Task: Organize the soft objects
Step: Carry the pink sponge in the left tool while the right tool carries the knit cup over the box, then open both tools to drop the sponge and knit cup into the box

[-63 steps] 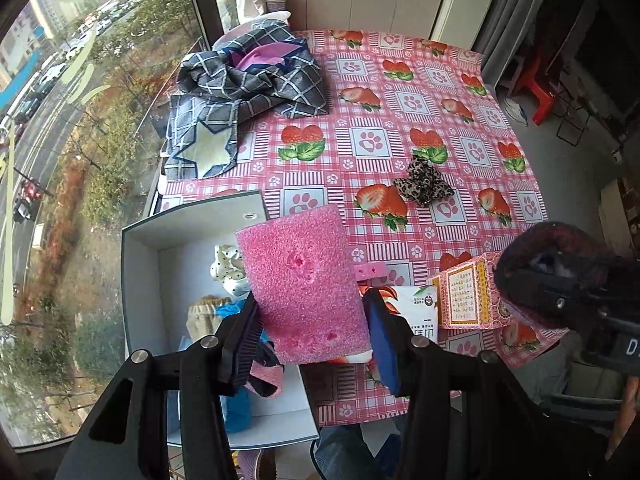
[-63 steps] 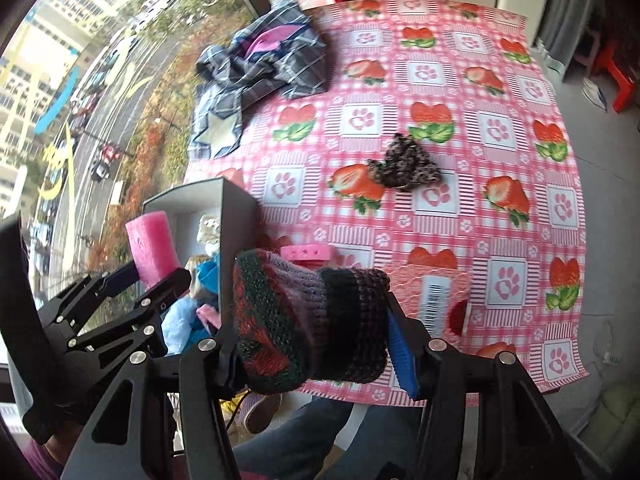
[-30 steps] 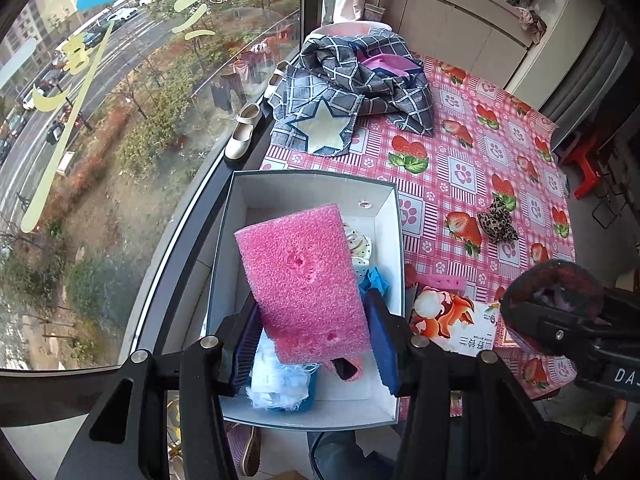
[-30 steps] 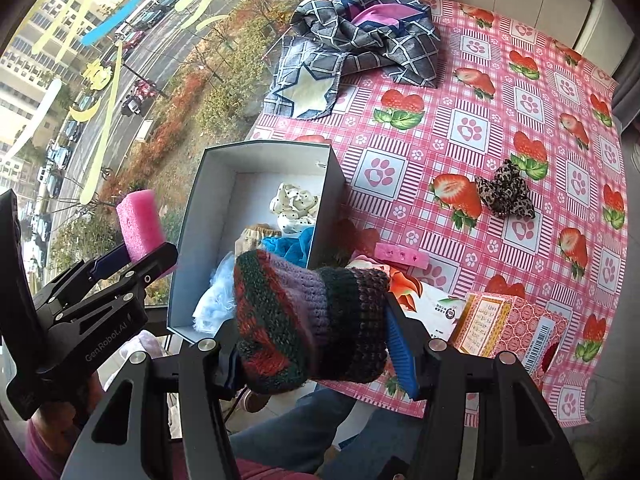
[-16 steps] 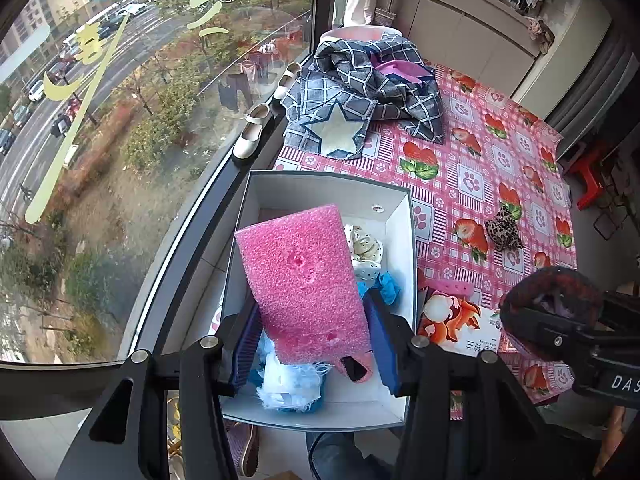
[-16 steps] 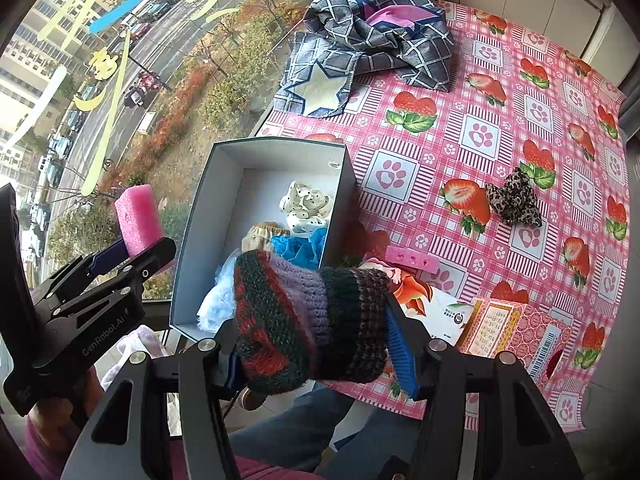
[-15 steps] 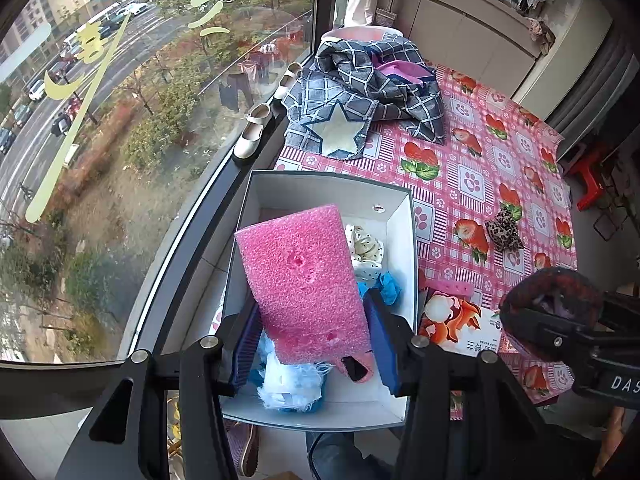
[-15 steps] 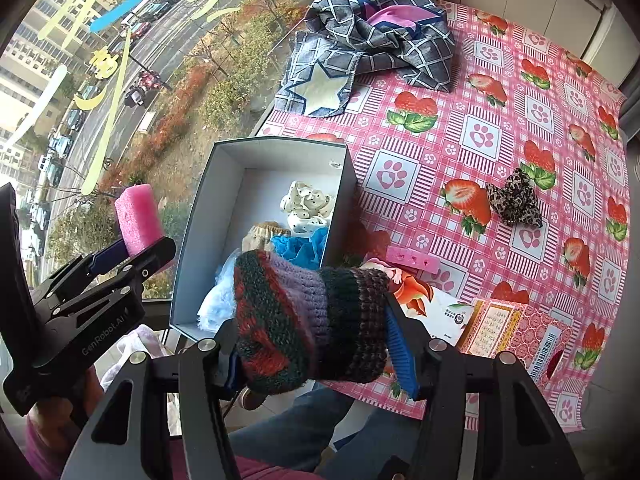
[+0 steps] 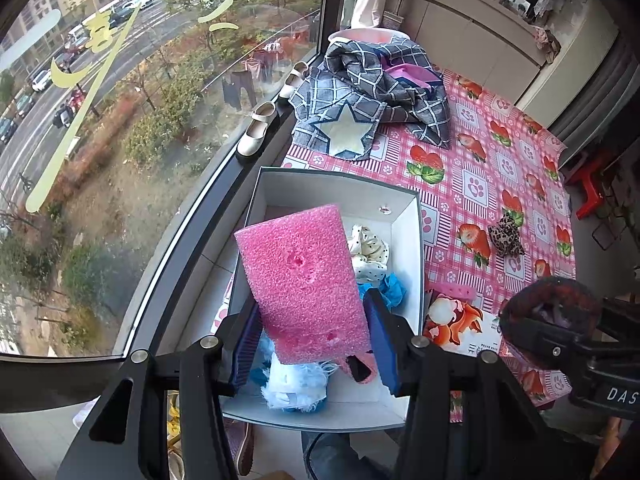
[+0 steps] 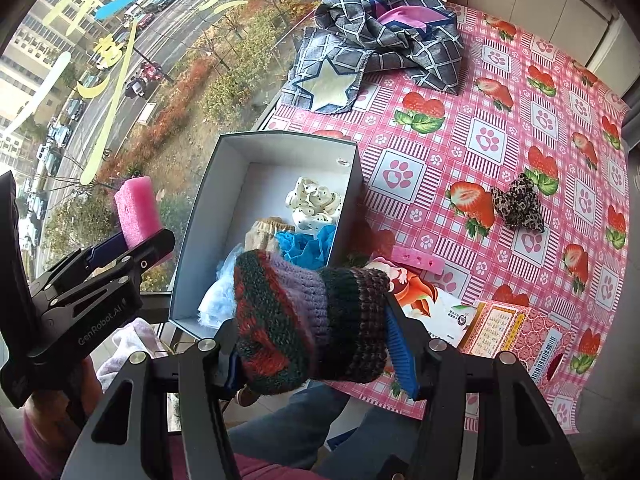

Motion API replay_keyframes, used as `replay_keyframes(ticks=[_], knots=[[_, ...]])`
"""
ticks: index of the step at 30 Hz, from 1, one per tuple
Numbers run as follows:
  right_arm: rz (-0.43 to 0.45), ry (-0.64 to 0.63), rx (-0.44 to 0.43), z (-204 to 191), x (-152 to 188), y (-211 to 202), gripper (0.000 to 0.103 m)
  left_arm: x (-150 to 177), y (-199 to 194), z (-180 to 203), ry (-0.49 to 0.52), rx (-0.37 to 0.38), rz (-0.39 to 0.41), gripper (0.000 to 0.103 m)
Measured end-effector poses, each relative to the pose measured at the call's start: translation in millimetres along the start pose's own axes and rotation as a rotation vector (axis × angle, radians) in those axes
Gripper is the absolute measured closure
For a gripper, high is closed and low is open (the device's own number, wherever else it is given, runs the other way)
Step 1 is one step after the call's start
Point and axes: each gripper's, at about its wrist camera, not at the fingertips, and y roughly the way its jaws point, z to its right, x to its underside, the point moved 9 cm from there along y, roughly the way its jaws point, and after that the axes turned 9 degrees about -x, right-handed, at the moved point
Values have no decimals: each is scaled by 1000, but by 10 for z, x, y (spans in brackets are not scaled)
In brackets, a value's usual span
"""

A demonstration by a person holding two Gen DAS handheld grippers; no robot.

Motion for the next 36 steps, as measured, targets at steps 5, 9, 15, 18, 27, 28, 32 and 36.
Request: replay_keyframes(ticks=[5,9,15,18,27,28,32,36], knots=[[-3,-4,5,-12,1,4,45,0,4,-6,-1,1,-1,49],[-4,-6,6,-17,-5,9,45,-8,5,-13,-2,2,-1,49],[-21,-27,13,-57,-2,43,44,-23,11,-41,-13,3,-11,49],[-30,-34,15,-68,-4,65,45,-3,36,-42,-21,6,-23,49],[-50,-56,10,-124,-89,184,45,77,187,-98,-54,12,-70,49],[-53,-59,8,-135,-102,205,45,89,223,-99,-58,14,-81,49],[-72,-60,-10,-198,-183,332,44,140,390,-89,-66,20,-130,49],[-94,-74,-11,-258,-249,478,44,196,536,-44,-46,8,-164,49]])
